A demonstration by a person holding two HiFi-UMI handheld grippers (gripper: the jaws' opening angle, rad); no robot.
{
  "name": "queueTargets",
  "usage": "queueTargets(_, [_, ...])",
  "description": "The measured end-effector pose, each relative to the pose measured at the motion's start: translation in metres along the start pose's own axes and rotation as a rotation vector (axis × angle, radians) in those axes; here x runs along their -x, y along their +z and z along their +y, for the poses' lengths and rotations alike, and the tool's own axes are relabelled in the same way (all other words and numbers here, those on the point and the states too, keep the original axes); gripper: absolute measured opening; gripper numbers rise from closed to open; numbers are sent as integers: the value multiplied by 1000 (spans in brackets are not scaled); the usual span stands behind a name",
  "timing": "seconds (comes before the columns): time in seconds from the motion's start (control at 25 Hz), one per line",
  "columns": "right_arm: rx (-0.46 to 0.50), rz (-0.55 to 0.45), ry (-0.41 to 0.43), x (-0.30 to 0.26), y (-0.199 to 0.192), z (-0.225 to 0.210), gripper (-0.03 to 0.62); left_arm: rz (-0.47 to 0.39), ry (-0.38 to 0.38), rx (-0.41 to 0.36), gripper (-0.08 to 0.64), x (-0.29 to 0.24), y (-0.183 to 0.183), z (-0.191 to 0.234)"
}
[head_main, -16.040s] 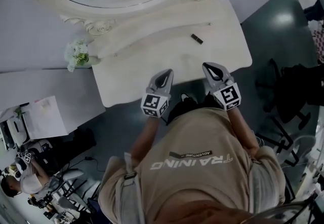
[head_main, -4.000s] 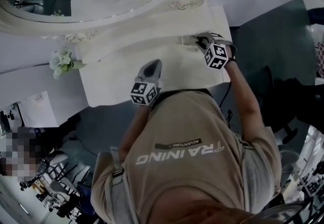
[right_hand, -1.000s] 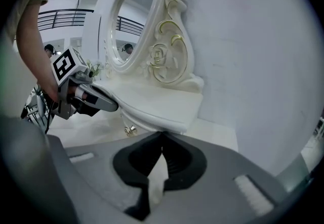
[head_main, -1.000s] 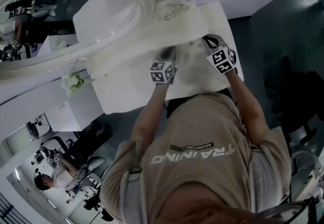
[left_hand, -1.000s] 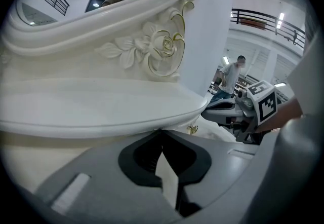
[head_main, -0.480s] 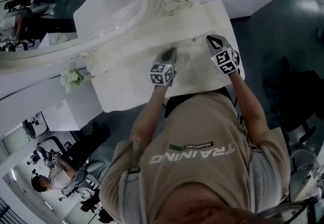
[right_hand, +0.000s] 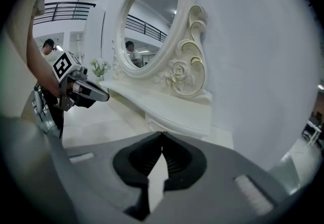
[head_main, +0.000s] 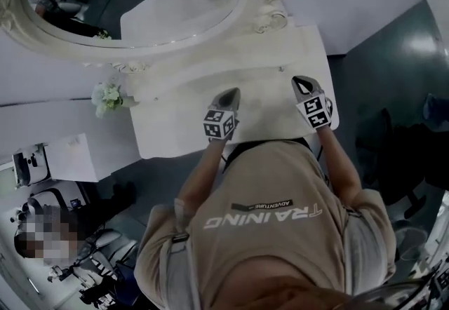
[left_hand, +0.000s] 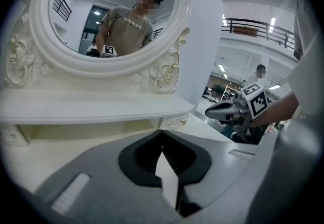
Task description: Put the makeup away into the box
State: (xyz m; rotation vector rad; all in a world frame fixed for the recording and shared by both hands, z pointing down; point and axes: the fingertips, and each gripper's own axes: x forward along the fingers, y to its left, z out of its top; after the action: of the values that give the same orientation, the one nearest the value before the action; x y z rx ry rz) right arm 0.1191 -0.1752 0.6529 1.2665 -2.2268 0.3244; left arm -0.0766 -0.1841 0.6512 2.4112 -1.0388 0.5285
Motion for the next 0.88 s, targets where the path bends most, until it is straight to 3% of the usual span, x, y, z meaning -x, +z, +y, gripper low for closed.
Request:
queueTargets(0.28, [63, -65, 23, 5, 39, 30, 3, -129, 54, 32, 6, 47, 23, 21])
queueTargets(0.48, [86, -138, 61, 5, 79, 44, 3, -203, 103, -60, 6, 79, 53, 34])
queueTargets(0.76, [102, -252, 81, 13, 145, 57, 3, -321, 112, -79, 6, 116, 108, 40])
queueTargets(0.88, [92, -298, 87, 19, 171, 57, 4, -332, 130, -113, 6, 124, 128, 42])
